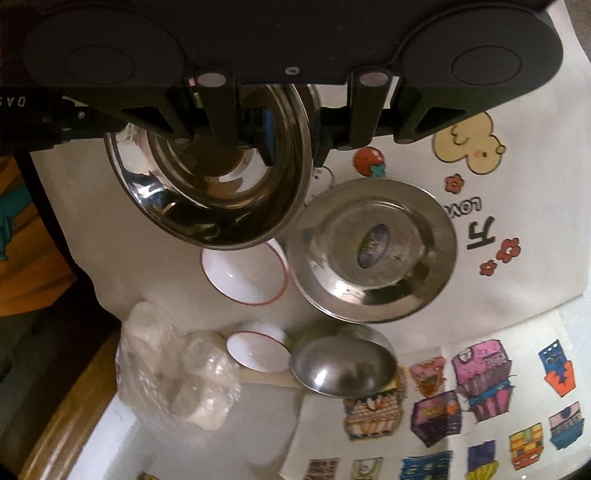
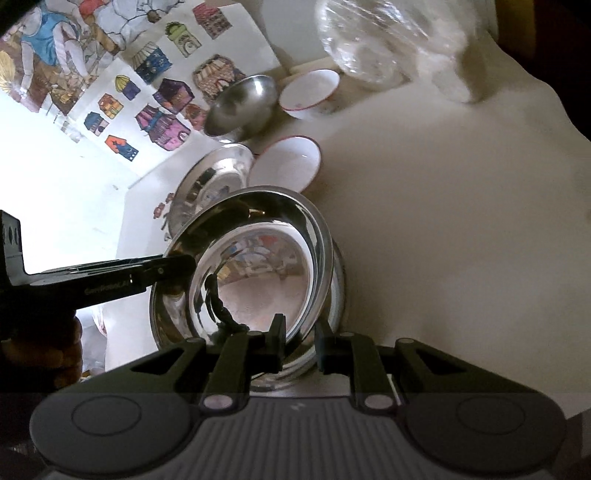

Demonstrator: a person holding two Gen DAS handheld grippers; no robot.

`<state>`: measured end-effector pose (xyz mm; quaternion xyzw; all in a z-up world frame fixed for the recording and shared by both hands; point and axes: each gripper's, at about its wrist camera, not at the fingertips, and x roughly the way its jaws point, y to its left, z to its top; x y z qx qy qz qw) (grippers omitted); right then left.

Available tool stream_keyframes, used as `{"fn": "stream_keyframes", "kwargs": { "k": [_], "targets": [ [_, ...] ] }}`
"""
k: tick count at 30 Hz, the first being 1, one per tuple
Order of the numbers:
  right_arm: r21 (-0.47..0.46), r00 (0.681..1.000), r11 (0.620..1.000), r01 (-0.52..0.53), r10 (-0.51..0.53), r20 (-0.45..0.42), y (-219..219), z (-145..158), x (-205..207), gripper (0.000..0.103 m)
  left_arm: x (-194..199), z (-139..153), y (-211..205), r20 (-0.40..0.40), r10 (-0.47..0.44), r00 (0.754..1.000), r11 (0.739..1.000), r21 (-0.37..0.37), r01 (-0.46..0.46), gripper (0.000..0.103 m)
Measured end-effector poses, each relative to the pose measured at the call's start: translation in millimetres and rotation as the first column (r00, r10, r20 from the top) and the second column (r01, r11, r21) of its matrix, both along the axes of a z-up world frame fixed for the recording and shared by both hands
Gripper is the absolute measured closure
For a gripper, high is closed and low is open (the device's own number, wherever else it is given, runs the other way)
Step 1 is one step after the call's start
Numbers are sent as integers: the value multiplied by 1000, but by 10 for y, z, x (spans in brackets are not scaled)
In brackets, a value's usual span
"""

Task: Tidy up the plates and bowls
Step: 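Lift the large steel plate off the mat with both tools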

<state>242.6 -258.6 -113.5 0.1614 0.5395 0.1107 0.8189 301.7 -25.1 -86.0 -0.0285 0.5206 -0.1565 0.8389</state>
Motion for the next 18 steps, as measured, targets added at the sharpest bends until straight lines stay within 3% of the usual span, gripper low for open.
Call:
{"fn": "stream_keyframes", "kwargs": {
  "k": [9,18],
  "targets": [
    [-14,998,998,-57,57,-37,-42,-98,-32,84,-119,-69,-142,-8,13,1000,997,81,-12,81],
    [-31,995,996,-83,81,-51,36,-141,26,84,-157,-191,-124,-17,40,999,993,114,-38,79]
  ]
}}
